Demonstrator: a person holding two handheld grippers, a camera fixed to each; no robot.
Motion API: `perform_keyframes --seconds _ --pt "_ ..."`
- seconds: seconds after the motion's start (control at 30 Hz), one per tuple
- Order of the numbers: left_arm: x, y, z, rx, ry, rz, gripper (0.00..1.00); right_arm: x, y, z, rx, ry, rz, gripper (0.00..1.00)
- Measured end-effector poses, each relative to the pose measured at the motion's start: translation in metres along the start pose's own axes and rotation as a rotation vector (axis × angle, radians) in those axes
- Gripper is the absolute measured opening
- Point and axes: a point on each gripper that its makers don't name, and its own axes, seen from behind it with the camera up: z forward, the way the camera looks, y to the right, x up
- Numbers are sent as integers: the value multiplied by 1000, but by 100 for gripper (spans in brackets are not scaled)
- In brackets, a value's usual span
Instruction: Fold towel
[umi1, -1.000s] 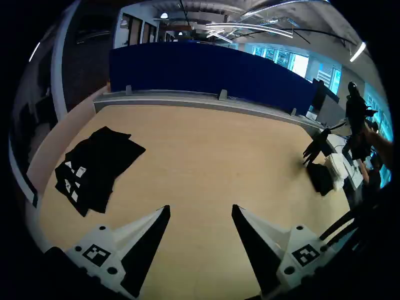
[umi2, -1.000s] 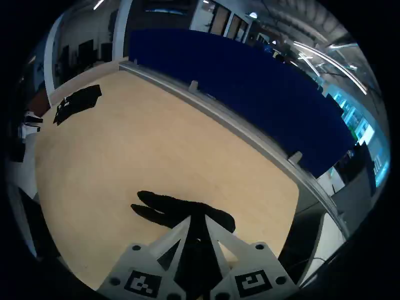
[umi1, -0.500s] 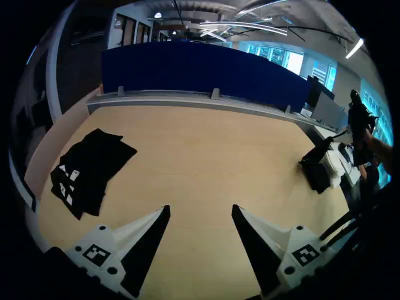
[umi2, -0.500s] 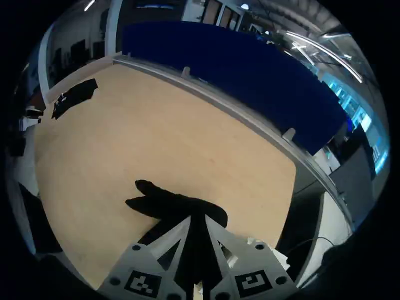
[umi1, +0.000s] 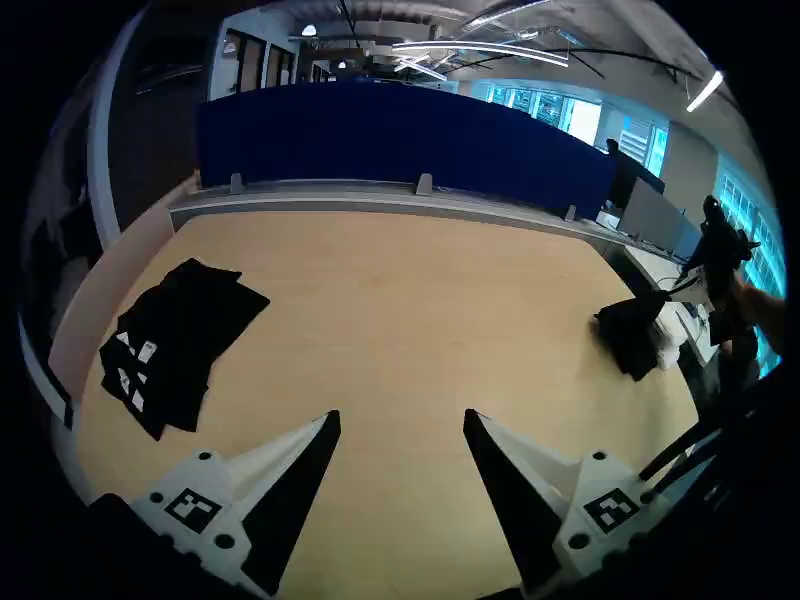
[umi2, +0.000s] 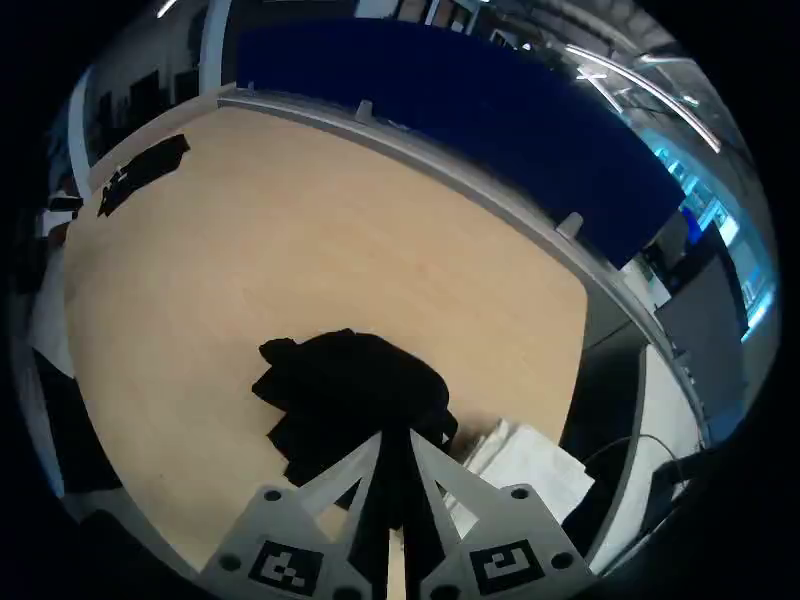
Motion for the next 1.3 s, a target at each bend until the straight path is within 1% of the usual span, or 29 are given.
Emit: perform_keyframes --seconds 0.17,0.5,0.7,0.87,1.07,1.17,1.3 --pt "-1 0 -1 -1 -2 3 91 -30 -3 4 -11 -42 22 4" --pt "-2 1 -2 0 -5 14 91 -88 -16 21 -27 -114 116 4" --pt "-2 3 -2 0 -9 24 91 -115 -24 31 -37 -148 178 4" --pt "-2 4 -2 0 -13 33 91 -128 -29 39 -46 -167 226 4" --pt "-3 4 -1 1 -19 36 91 -137 -31 53 -57 -187 272 4" --pt "-5 4 -2 3 -20 39 91 -141 -33 61 -58 -198 286 4" --pt "-5 5 -2 3 -20 40 91 -140 -33 64 -61 -195 295 4"
